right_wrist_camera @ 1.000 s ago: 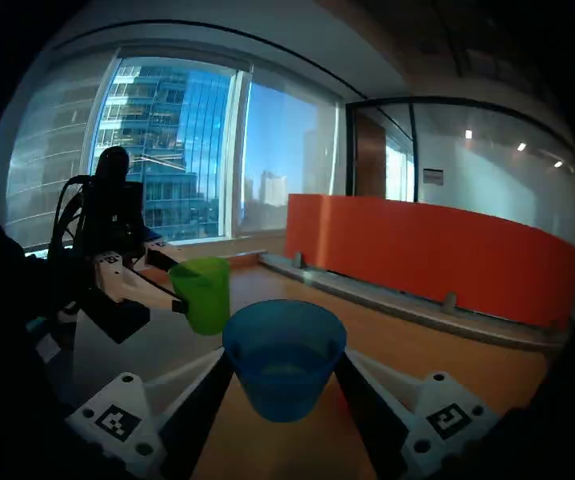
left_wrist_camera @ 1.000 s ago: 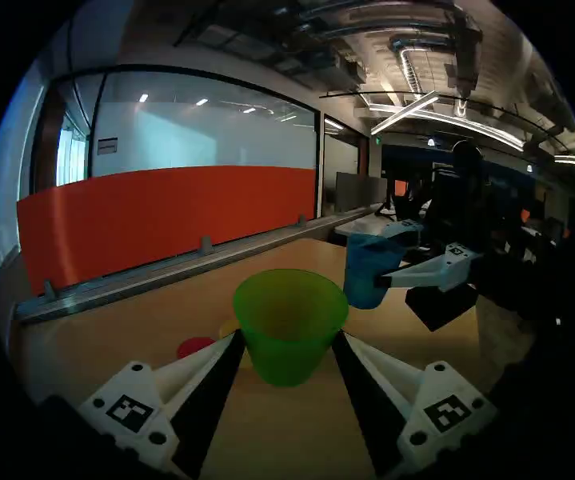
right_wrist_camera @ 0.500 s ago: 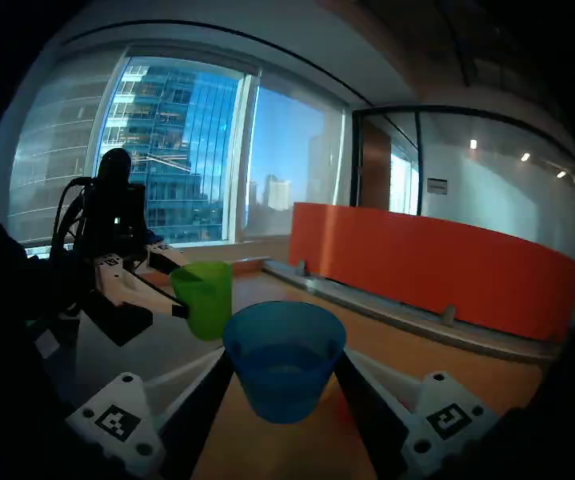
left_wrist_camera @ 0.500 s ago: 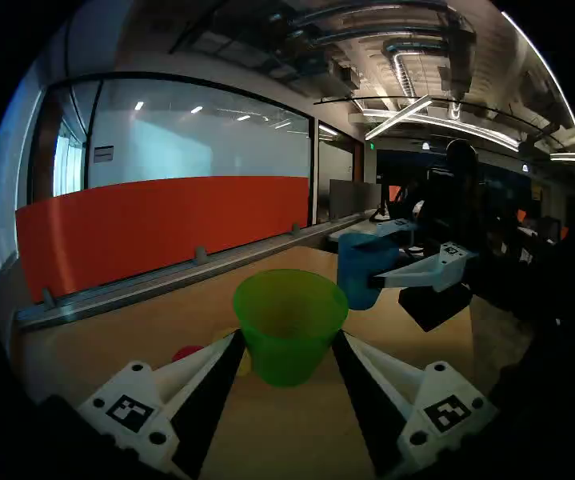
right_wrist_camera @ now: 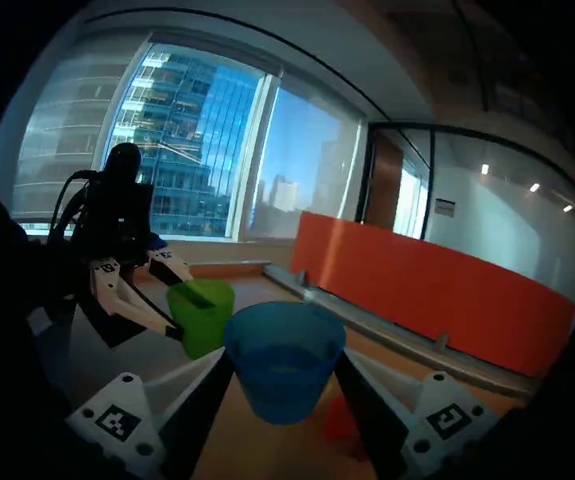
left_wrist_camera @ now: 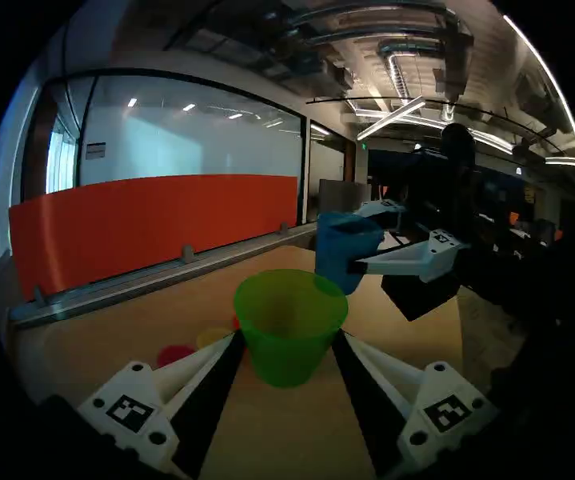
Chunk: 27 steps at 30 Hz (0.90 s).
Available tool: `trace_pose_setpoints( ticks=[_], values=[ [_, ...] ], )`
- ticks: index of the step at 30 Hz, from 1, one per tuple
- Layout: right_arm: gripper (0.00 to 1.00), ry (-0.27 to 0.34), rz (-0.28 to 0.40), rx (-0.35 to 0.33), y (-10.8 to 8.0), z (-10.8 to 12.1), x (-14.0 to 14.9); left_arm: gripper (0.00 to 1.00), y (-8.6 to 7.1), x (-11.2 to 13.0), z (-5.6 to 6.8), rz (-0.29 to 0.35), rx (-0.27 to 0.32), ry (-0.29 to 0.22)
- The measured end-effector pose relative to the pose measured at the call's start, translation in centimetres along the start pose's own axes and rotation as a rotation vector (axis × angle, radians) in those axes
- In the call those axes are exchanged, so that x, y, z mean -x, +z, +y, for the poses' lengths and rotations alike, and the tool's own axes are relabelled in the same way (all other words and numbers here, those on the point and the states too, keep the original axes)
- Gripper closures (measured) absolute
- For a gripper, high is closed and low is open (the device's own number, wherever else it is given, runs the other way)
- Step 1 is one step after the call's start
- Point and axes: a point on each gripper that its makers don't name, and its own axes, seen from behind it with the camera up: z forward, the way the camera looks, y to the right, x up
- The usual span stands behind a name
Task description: Pour water
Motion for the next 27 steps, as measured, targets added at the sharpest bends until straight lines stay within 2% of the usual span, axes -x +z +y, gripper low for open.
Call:
trace_pose_setpoints(
  ticks=[16,27],
  values=[
    [0.13,-0.121,0.014,-0.017,1.3,0.2,-2.8,0.21,0.5,0.9,1.7,0.009,0.040,-0.016],
    [0.13,-0.240,0.018,-0.020,2.3,0.3,-4.3,0.21,1.0,1.3,2.3,0.004,0.057,-0.022]
  ],
)
